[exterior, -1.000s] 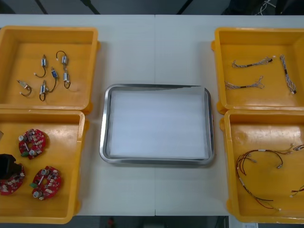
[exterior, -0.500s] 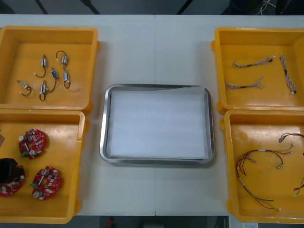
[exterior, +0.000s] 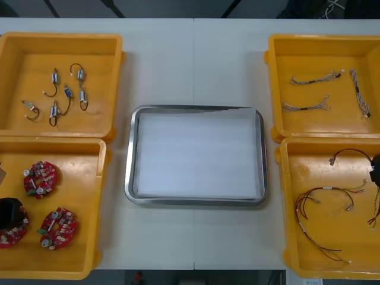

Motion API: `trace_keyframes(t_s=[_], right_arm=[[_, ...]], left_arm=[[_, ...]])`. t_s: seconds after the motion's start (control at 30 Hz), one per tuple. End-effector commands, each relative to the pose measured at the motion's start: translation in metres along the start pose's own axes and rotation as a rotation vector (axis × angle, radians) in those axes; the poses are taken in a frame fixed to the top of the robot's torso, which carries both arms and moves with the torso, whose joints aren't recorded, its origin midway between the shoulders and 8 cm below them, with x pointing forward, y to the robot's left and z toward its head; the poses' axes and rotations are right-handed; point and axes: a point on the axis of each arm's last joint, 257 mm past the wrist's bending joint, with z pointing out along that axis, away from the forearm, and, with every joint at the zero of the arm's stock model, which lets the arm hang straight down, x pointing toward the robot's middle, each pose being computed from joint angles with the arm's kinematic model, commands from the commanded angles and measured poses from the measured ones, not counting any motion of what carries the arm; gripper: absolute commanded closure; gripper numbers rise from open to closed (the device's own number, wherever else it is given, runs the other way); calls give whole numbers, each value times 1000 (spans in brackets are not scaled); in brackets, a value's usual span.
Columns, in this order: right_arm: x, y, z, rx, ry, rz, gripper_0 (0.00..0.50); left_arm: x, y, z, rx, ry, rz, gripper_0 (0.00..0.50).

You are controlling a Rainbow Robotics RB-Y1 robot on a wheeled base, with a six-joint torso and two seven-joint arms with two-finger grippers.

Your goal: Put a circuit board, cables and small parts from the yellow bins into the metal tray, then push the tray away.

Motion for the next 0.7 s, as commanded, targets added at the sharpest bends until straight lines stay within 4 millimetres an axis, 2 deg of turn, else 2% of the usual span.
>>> trace_keyframes(t_s=[0.03,0.23,0.4,0.7], right_arm=[[-24,-7,-26,50,-64,-198,500],[-35,-1,-31,60,-72,-315,500],[-46,9,-33,68,-76,-381,500],[-55,22,-38,47,-92,-445,500]], left_arm=[[-5,-8,1,19,-10,-45,500],[-24,-5,-12,-1,-31,-10,500],[-46,-6,-43,-41,-30,34,500],[-70,-15,-96,-77,-27,78,500]])
